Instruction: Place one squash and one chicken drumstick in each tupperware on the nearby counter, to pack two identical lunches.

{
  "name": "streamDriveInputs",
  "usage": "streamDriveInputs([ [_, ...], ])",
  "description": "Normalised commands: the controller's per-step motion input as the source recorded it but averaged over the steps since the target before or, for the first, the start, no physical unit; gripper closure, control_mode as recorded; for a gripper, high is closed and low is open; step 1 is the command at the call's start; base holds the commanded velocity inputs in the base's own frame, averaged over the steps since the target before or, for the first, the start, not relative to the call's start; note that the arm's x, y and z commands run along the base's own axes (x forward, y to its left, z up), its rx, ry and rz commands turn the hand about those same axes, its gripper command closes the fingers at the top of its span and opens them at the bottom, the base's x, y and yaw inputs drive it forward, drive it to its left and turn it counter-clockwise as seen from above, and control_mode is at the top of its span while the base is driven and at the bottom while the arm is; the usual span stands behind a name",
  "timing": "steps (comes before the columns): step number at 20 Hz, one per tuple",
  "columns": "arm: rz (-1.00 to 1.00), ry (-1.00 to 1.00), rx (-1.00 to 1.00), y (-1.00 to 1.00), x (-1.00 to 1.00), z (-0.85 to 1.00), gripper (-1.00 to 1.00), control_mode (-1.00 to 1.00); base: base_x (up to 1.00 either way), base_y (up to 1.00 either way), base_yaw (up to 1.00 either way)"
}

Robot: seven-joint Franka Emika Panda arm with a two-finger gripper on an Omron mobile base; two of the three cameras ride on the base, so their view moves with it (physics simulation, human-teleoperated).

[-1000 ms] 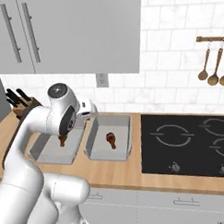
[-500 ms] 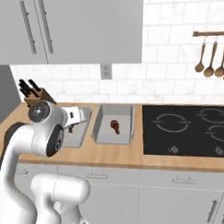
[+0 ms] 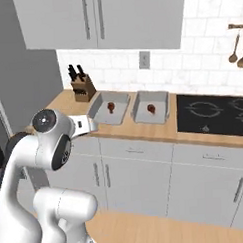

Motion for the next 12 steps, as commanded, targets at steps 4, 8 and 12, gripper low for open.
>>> streamDriveInputs([
  [4,0.0,0.0,0.0,0.0,0.0,0.0,-1.0,1.0,-0.75,0.94,0.64],
  [8,0.0,0.0,0.0,0.0,0.0,0.0,-1.0,1.0,-0.36,1.0,0.7],
  [12,0.0,0.0,0.0,0.0,0.0,0.0,-1.0,1.0,-0.14,1.0,0.61],
])
